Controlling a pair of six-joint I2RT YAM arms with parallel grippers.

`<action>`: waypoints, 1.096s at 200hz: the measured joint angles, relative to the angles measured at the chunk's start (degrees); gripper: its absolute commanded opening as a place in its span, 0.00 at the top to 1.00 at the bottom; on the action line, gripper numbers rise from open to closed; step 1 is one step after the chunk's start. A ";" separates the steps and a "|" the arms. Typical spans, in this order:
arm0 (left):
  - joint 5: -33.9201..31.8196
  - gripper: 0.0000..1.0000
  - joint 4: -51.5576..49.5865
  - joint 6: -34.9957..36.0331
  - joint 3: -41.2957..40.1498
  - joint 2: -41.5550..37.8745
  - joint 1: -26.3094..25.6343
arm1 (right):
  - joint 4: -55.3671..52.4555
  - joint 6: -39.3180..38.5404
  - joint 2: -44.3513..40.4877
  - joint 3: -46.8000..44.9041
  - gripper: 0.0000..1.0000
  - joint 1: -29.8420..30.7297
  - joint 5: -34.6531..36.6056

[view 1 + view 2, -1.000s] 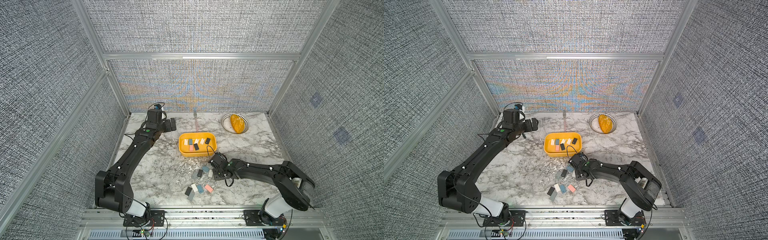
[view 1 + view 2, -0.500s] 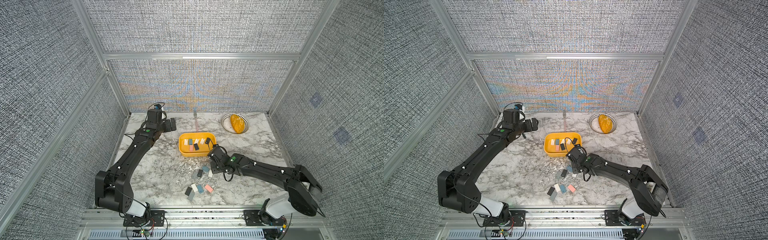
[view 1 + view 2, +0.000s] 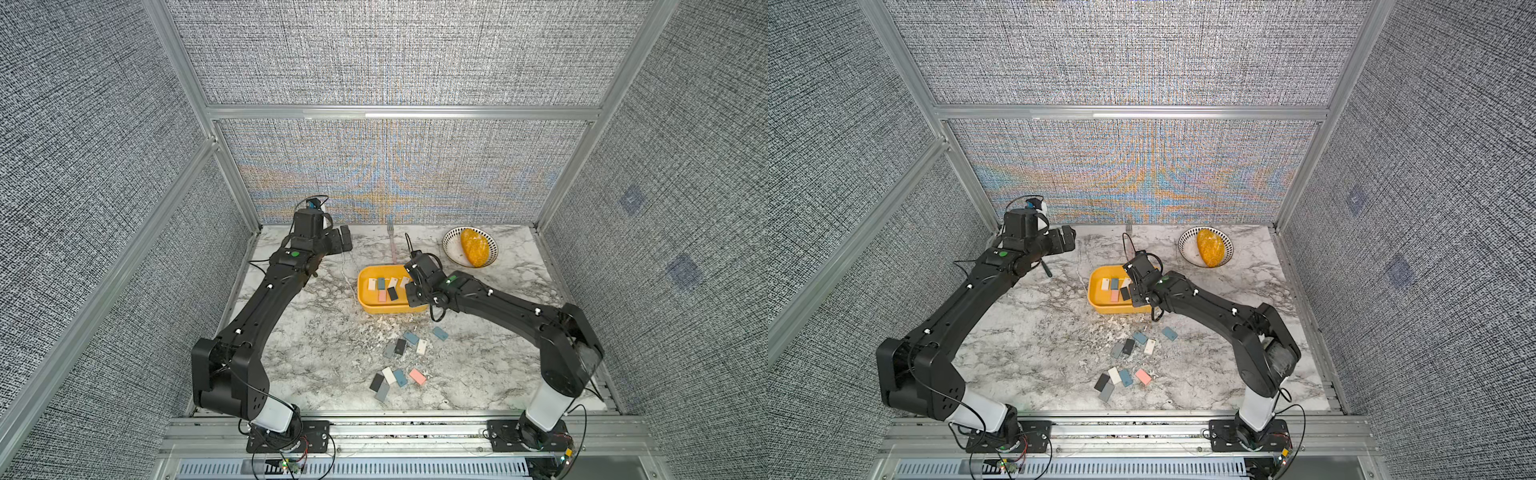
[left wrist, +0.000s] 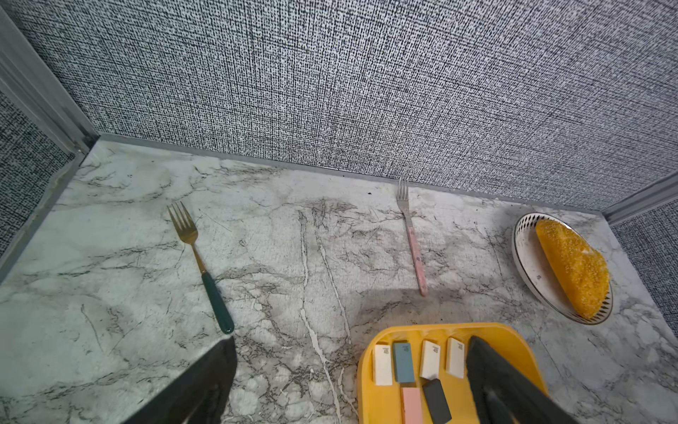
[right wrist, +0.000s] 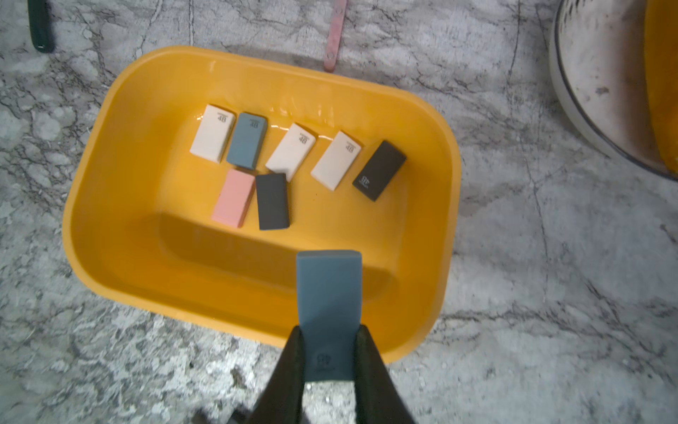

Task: Put the eraser in the storage box
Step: Place the eraser in the storage box.

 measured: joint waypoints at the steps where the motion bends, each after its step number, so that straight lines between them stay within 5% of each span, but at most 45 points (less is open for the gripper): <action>1: 0.00 0.00 0.00 0.00 0.02 0.02 0.00 | 0.02 -0.07 0.13 0.11 0.81 -0.04 -0.02; 77: -1.66 0.00 0.90 0.42 2.56 2.58 0.00 | 0.72 -4.68 12.57 7.76 0.81 -2.19 -4.11; 219: -2.84 0.00 1.22 1.70 3.26 4.59 0.02 | -0.46 -6.51 19.61 11.43 0.79 -3.91 -6.54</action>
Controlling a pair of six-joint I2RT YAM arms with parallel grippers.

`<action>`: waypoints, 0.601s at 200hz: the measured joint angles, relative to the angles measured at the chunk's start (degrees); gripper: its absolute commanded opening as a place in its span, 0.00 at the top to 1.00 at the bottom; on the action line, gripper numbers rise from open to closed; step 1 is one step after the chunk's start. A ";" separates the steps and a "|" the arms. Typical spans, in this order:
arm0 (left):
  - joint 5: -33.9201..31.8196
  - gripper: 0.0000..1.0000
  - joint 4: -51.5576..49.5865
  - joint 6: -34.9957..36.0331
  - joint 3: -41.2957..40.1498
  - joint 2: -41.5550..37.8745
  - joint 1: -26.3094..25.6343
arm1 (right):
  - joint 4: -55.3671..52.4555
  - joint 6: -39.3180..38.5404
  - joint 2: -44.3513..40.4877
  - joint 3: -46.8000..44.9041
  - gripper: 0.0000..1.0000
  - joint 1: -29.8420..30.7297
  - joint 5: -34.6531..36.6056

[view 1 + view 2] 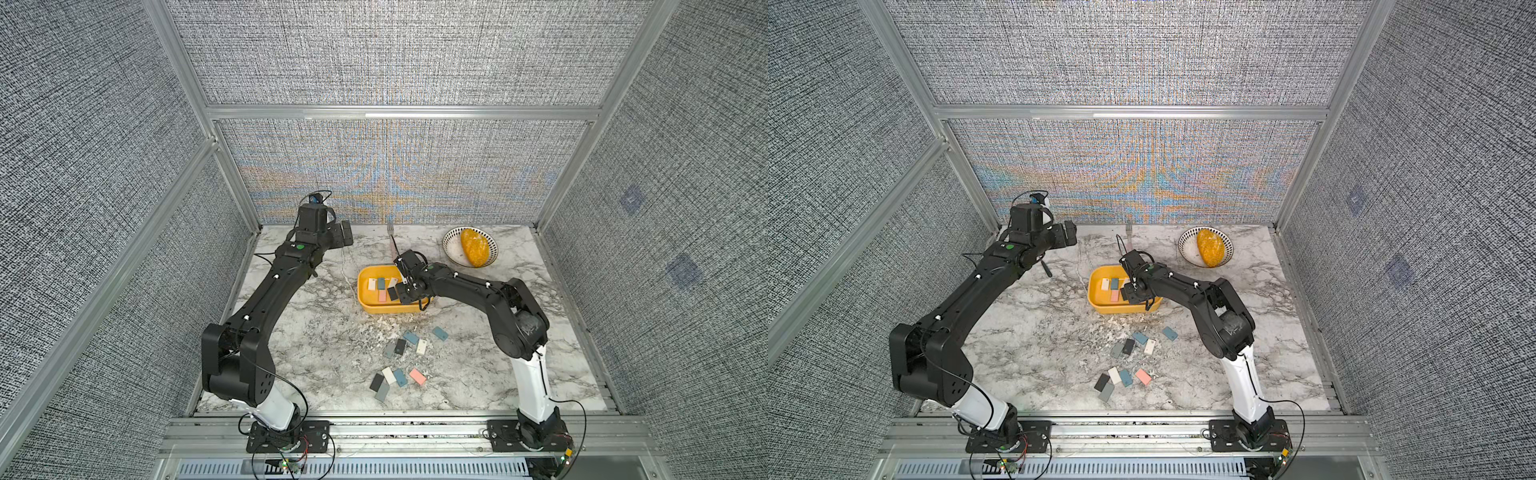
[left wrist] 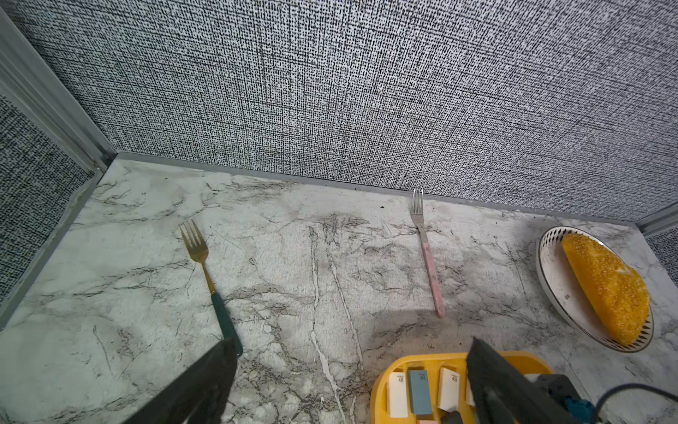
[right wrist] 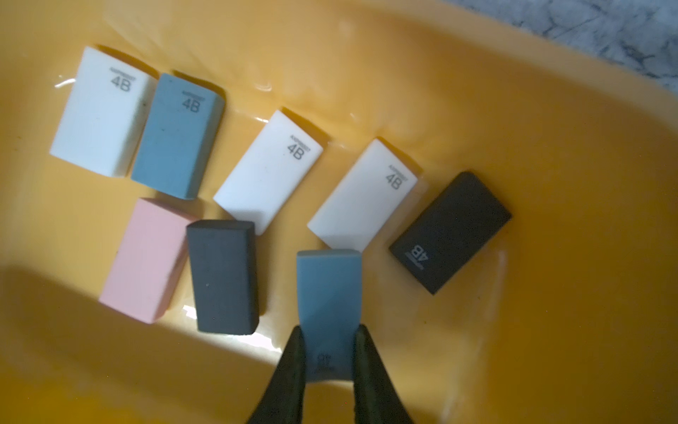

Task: Put the eraser in the storage box
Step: Place the eraser in the storage box.

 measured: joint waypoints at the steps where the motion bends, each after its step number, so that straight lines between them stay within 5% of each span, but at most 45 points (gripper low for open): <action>1: 0.00 0.00 0.00 -0.02 0.00 0.00 0.00 | 0.00 -0.02 0.04 0.00 0.79 -0.02 -0.02; 120: -0.20 0.00 0.02 0.72 -0.24 0.00 0.09 | -0.04 -0.02 1.36 0.31 0.60 -0.33 -0.79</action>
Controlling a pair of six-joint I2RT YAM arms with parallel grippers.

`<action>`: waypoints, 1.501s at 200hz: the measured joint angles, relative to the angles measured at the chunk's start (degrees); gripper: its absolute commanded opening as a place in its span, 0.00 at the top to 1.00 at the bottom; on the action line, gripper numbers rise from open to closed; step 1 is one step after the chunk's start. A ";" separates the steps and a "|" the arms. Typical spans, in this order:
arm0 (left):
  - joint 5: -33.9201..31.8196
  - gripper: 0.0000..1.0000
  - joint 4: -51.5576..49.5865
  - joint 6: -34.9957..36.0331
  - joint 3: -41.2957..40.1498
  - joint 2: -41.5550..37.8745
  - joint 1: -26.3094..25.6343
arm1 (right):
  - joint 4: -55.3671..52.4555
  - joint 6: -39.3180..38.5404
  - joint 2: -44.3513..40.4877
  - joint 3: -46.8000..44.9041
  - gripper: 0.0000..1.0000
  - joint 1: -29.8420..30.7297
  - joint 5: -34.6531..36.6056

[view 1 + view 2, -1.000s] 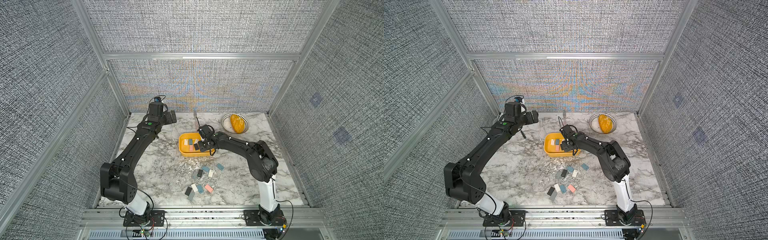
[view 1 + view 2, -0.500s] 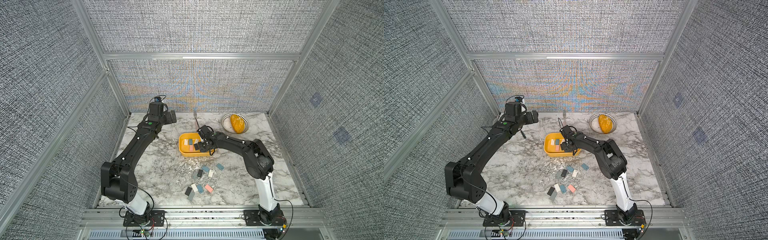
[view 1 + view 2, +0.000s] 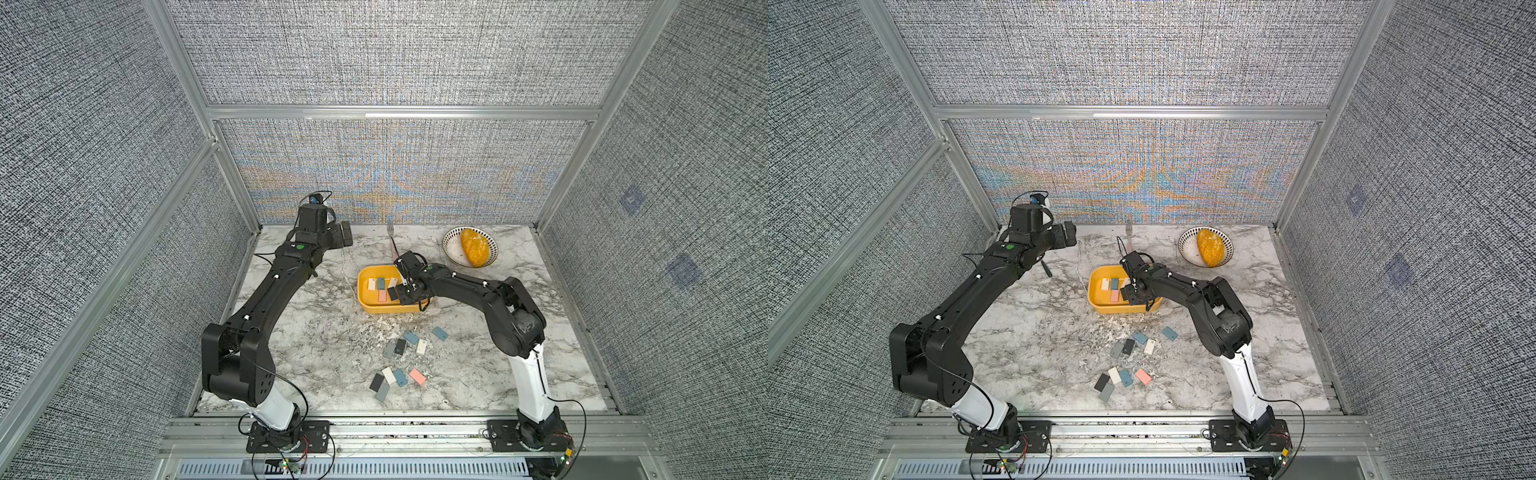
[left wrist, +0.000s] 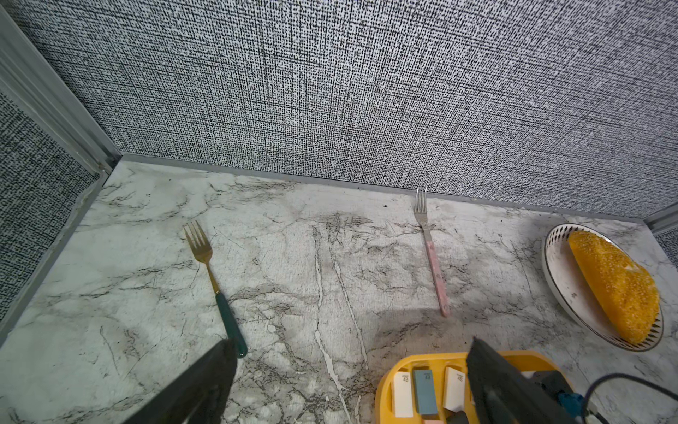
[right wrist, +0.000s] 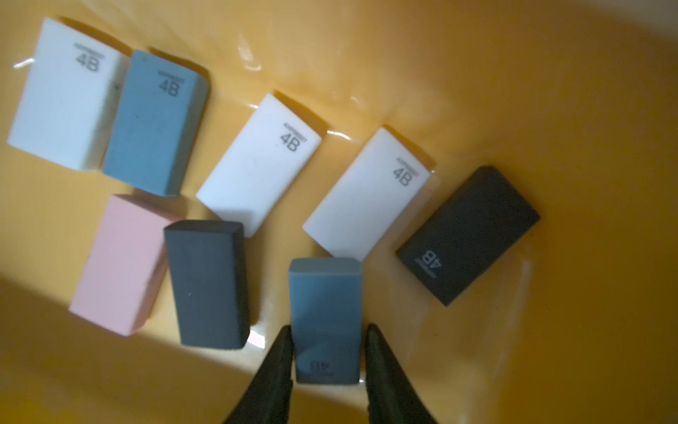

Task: Put the eraser in the storage box
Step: Place the eraser in the storage box, then pick up the eraser from the center of the board.

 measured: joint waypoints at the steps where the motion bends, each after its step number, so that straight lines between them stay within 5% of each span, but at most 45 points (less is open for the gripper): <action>1: 0.00 0.00 0.00 0.00 0.00 0.00 0.00 | 0.00 0.00 0.00 0.00 0.60 0.00 0.00; 112: 0.00 0.00 -0.15 0.57 0.00 -0.33 0.02 | -2.05 -0.85 -8.96 1.25 0.41 0.61 1.01; 200: -0.50 0.00 -0.35 0.98 -0.02 -1.70 0.11 | -4.11 -1.64 -28.00 -21.22 0.37 3.13 2.82; 300: -0.44 0.00 -0.37 0.90 -1.77 -3.30 0.11 | -1.36 2.12 -30.16 -34.71 0.37 3.76 1.92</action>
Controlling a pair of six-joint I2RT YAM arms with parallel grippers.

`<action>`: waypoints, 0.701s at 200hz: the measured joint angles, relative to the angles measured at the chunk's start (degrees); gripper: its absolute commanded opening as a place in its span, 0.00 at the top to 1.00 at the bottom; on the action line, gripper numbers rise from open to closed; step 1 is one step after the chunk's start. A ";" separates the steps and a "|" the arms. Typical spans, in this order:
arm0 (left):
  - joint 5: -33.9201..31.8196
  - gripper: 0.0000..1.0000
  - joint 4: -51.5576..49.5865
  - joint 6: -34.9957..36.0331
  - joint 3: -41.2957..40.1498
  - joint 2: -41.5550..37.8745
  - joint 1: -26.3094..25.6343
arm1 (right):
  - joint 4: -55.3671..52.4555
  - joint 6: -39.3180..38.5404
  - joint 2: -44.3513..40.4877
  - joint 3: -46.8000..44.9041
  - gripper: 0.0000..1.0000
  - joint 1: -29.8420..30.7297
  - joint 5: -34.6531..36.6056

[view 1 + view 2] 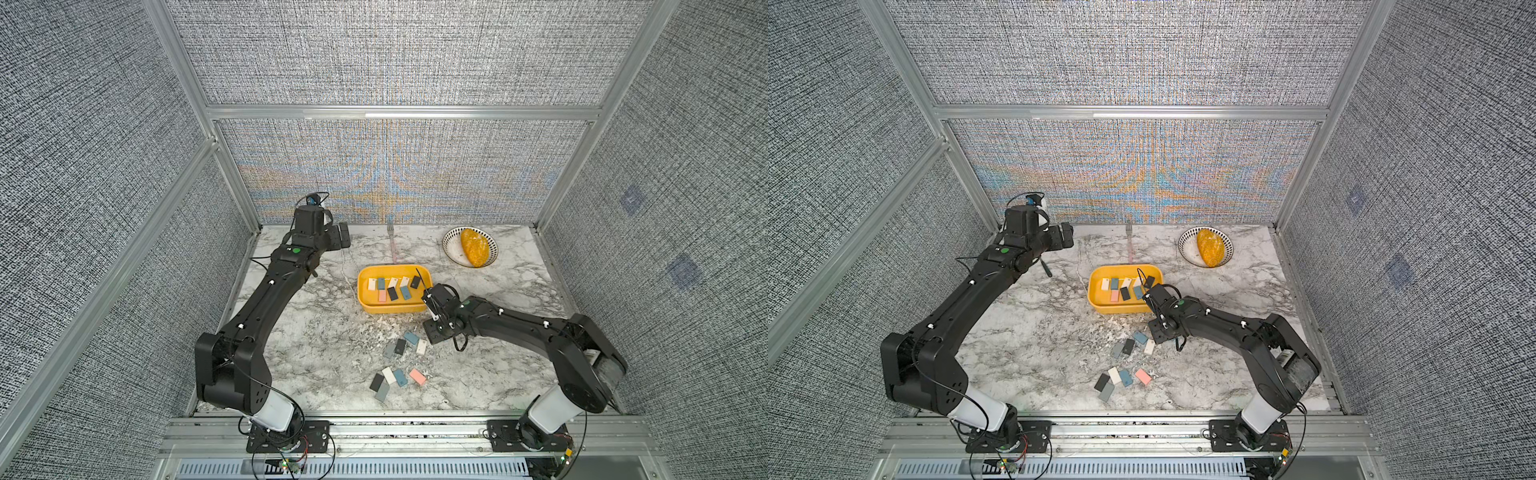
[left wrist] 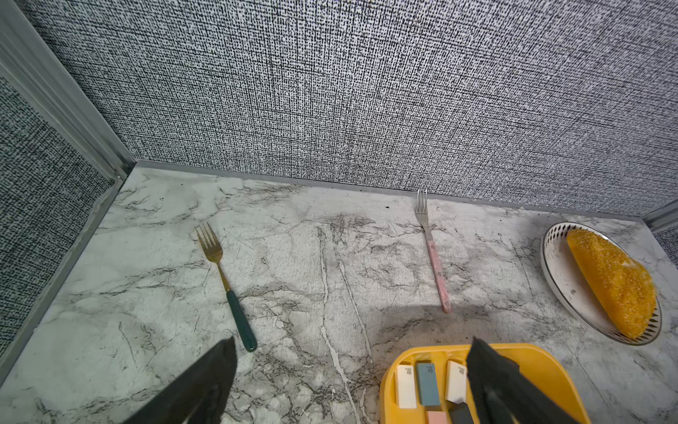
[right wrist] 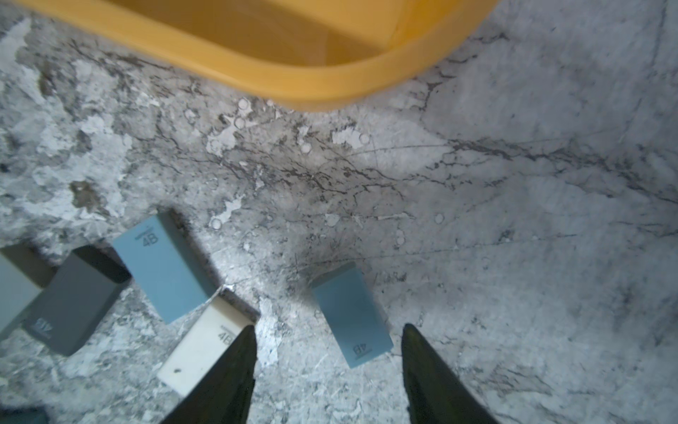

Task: Put the eraser in the storage box
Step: Pick up the eraser from the center of the board.

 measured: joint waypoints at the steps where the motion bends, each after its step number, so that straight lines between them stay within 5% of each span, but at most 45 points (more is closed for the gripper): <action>1: 0.00 0.00 0.02 0.00 -0.02 0.00 0.00 | 0.02 0.00 0.00 -0.04 0.37 -0.02 0.00; 140: 0.44 0.00 0.04 -0.11 -0.61 -0.52 0.00 | 4.26 -0.04 1.75 -3.67 0.42 -3.06 0.15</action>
